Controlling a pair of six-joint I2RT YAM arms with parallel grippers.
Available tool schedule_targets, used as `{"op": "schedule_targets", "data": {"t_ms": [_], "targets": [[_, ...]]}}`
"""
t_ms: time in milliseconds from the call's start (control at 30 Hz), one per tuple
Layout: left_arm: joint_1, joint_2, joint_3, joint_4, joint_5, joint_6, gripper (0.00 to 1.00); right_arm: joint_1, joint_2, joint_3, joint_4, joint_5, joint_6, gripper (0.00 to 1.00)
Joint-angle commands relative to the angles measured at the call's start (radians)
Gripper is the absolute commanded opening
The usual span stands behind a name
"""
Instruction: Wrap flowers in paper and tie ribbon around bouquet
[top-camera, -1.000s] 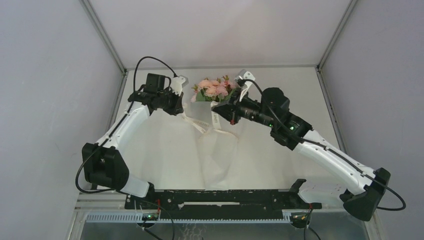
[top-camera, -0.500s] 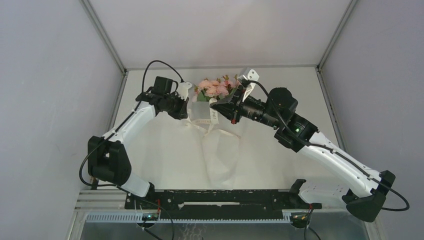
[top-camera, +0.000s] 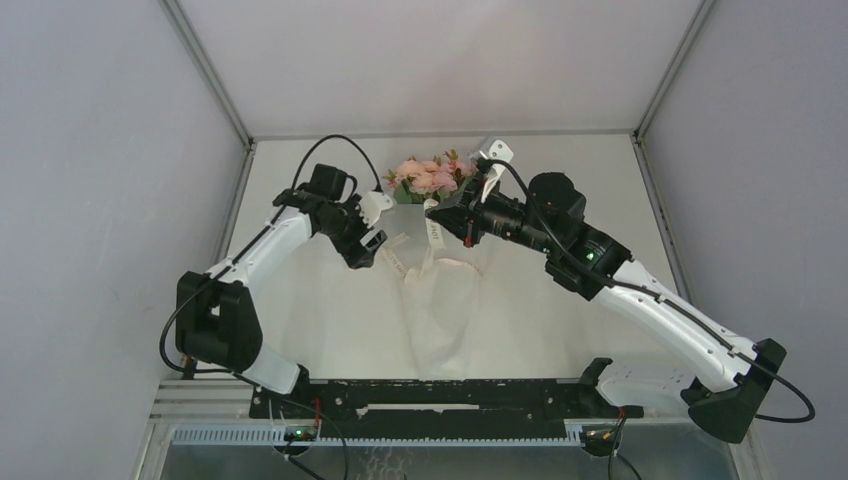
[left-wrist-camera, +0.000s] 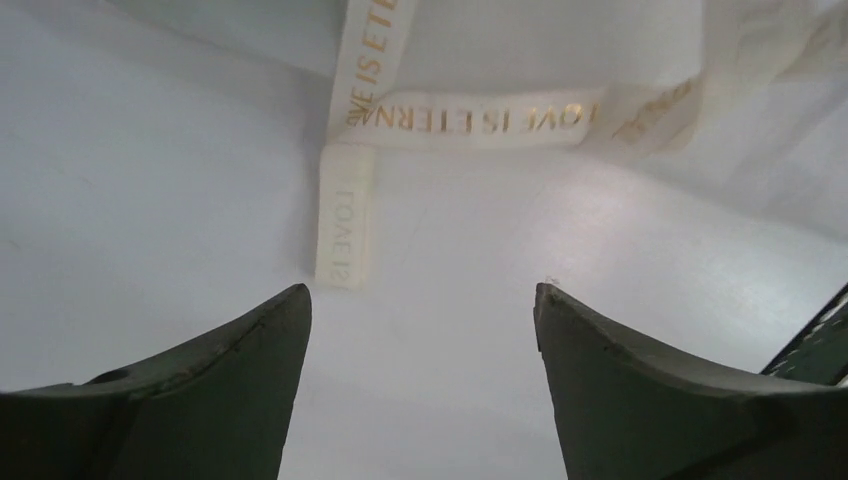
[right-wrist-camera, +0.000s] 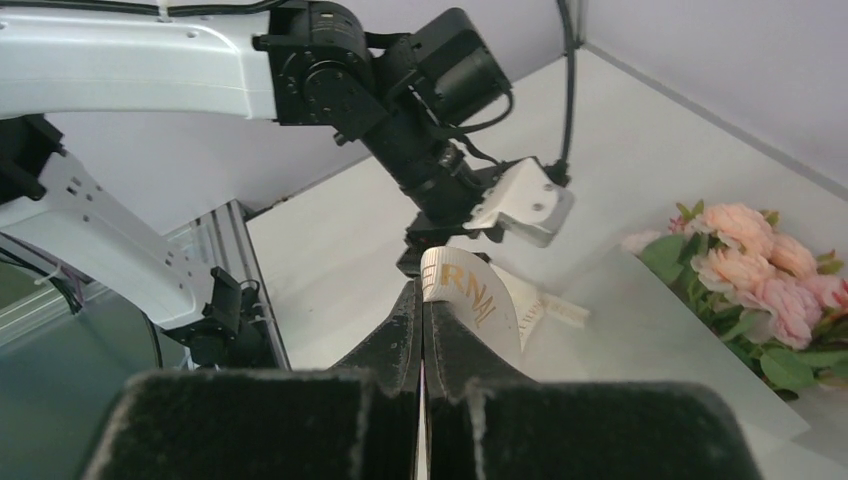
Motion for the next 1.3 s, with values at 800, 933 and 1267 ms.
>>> {"op": "schedule_targets", "data": {"t_ms": [800, 933, 1267], "targets": [[0.090, 0.300, -0.005, 0.041, -0.266, 0.410, 0.53, -0.098, -0.081, -0.074, -0.013, -0.018, 0.047, 0.00], [0.090, 0.289, -0.001, 0.032, -0.260, 0.375, 0.00, -0.101, -0.090, -0.075, -0.019, -0.014, 0.047, 0.00], [0.085, -0.077, -0.052, 0.026, -0.072, 0.221, 0.00, -0.132, -0.115, -0.073, -0.022, 0.025, 0.050, 0.00]]}}
